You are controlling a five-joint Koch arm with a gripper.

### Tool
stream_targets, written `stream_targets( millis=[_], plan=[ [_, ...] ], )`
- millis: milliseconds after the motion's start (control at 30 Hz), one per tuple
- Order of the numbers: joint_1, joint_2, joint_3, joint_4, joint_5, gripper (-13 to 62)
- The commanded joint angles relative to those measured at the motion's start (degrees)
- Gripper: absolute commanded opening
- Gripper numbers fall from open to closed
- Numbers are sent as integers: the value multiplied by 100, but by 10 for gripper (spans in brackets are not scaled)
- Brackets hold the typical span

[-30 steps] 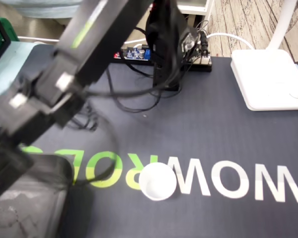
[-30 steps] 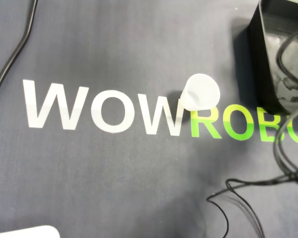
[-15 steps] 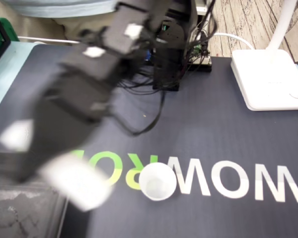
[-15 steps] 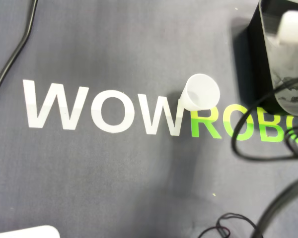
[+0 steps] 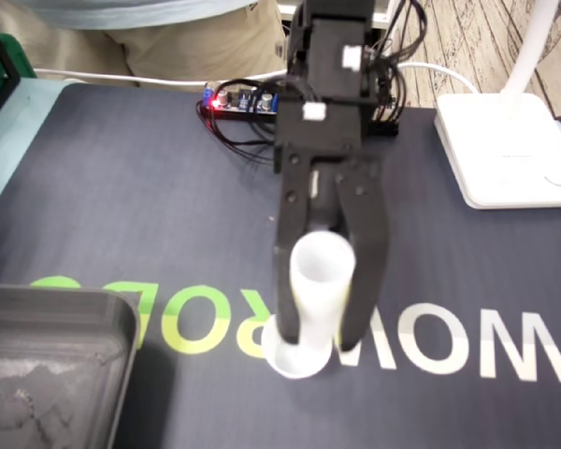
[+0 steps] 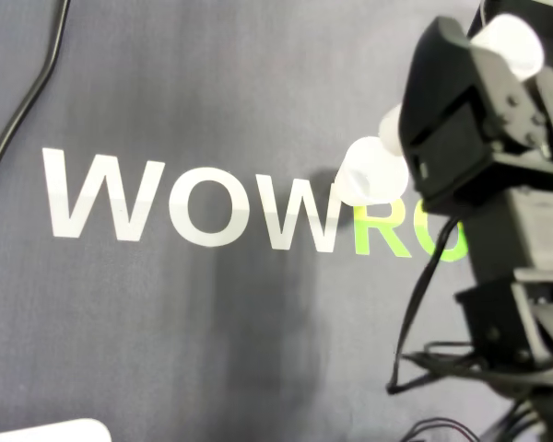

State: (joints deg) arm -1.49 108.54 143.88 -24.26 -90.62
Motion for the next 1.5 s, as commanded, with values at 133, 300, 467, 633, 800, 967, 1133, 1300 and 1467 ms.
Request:
stream_targets(
  millis=[133, 300, 467, 633, 800, 967, 1133, 1300, 1467],
  plan=[
    [0, -237, 18, -510, -272, 19],
    [0, -659, 202, -1169, -360, 19],
    [9, -809, 211, -1301, -492, 19],
    [53, -914, 211, -1301, -519, 19],
    [97, -1169, 202, -1591, -527, 19],
    [132, -1441, 193, -1767, -527, 20],
    [176, -1468, 158, -1767, -519, 38],
    [343, -1494, 70, -1767, -448, 206],
    [431, -1239, 211, -1758, -264, 260]
  ],
)
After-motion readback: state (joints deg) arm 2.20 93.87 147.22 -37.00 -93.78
